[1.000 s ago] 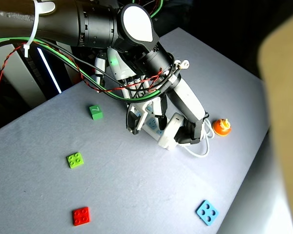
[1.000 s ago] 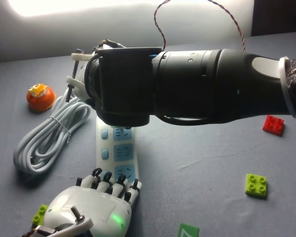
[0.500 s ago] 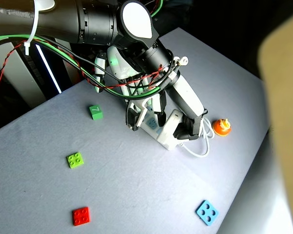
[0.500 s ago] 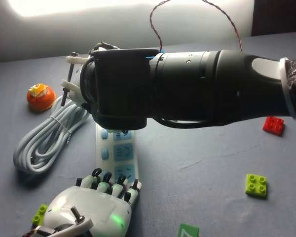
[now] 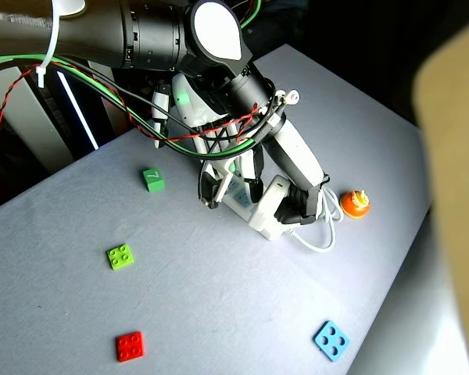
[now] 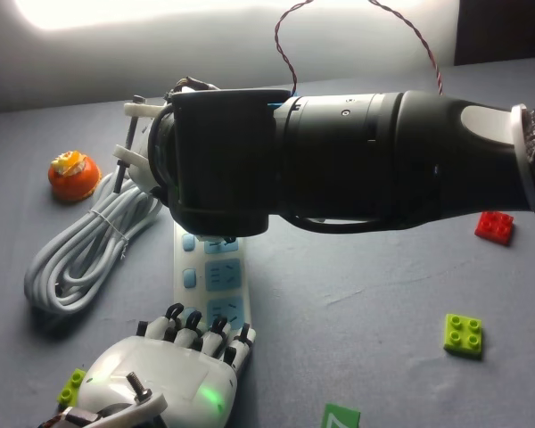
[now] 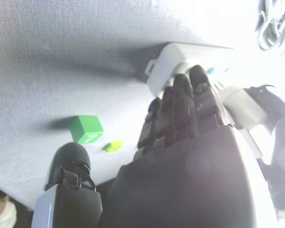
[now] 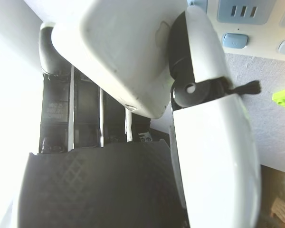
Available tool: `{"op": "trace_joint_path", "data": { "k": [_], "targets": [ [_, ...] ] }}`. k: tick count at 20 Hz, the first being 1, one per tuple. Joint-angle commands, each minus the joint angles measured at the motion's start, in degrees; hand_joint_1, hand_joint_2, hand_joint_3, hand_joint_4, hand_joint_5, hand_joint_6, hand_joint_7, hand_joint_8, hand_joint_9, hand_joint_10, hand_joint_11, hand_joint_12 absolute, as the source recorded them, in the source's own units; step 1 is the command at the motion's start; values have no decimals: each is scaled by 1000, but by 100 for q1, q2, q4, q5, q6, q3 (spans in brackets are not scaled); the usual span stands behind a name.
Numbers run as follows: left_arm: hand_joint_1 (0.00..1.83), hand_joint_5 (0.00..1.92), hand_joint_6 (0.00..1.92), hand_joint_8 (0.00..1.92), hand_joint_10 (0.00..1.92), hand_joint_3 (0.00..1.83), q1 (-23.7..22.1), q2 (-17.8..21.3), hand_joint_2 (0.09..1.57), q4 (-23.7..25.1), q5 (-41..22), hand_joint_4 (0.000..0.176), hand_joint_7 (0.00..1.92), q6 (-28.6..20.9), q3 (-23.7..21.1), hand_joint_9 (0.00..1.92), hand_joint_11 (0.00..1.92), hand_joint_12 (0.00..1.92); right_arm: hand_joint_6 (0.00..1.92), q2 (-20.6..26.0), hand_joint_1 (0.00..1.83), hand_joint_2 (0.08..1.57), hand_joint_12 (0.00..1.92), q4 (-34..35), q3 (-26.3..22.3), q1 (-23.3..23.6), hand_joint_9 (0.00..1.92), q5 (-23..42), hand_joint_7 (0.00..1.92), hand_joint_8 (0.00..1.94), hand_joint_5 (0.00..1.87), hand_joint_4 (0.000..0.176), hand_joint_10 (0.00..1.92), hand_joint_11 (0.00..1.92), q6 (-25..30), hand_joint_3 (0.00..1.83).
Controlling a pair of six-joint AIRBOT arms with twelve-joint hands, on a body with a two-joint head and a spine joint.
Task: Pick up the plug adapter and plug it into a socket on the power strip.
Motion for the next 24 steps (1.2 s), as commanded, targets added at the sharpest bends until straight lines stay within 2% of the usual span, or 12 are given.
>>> {"op": "trace_joint_path", "data": {
  "k": [1, 2, 4, 5, 8, 11, 17, 19, 20, 21, 24],
  "targets": [
    [0, 108, 3, 4, 4, 0, 77, 38, 1200, -265, -203, 0, 101, 44, -13, 86, 0, 203, 925, 22, 1234, 1163, 1629, -405, -11, 55, 732, 164, 898, 1340, 904, 0, 1337, 685, -32, 1],
    [0, 87, 1, 2, 1, 1, 80, 42, 1206, -265, -203, 0, 77, 44, -15, 66, 0, 114, 919, 21, 1237, 1155, 1575, -406, -10, 31, 771, 224, 923, 1299, 909, 0, 1293, 718, -37, 0],
    [0, 92, 3, 4, 4, 0, 80, 42, 1204, -265, -204, 0, 83, 44, -14, 74, 5, 112, 927, 16, 1234, 1159, 1568, -406, -10, -11, 763, 243, 914, 1313, 902, 0, 1279, 712, -23, 1],
    [0, 81, 0, 0, 0, 0, 80, 42, 1201, -265, -204, 0, 74, 44, -13, 62, 0, 145, 932, 13, 1233, 1165, 1603, -407, -10, -22, 735, 246, 896, 1346, 899, 0, 1323, 692, -15, 0],
    [0, 108, 5, 3, 4, 1, 96, 42, 1204, -265, -204, 0, 93, 44, -14, 88, 0, 235, 957, -9, 1229, 1159, 1622, -454, -9, -38, 738, 335, 927, 1279, 892, 0, 1277, 636, 82, 0],
    [0, 120, 3, 4, 3, 2, 101, 42, 1208, -265, -204, 0, 116, 44, -15, 100, 0, 275, 961, -37, 1224, 1164, 1661, -575, -9, -9, 722, 384, 906, 1309, 892, 0, 1304, 621, 177, 1],
    [0, 93, 1, 3, 2, 0, 104, 42, 1203, -264, -205, 0, 86, 44, -14, 68, 0, 197, 999, -50, 1219, 1170, 1635, -676, 23, -63, 717, 327, 902, 1309, 870, 0, 1284, 631, 375, 1],
    [0, 104, 3, 5, 4, 1, 105, 42, 1206, -264, -205, 0, 97, 44, -13, 76, 0, 204, 1011, -58, 1217, 1183, 1670, -676, 22, -84, 697, 248, 872, 1368, 854, 0, 1328, 636, 439, 1],
    [0, 105, 3, 3, 2, 1, 109, 42, 1206, -264, -205, 0, 95, 44, -12, 65, 0, 183, 966, -62, 1222, 1173, 1673, -676, 23, -86, 700, 220, 881, 1351, 886, 0, 1323, 631, 476, 0],
    [0, 130, 2, 2, 1, 0, 112, 42, 1202, -264, -205, 0, 120, 44, -11, 88, 0, 248, 962, -73, 1223, 1170, 1665, -677, 24, -82, 693, 180, 888, 1336, 890, 0, 1312, 619, 541, 0],
    [0, 106, 0, 1, 0, 0, 119, 42, 1200, -264, -205, 0, 99, 44, -12, 72, 0, 220, 995, -113, 1221, 1168, 1663, -684, 22, -73, 704, 96, 907, 1303, 872, 0, 1304, 614, 644, 0]
  ]
}}
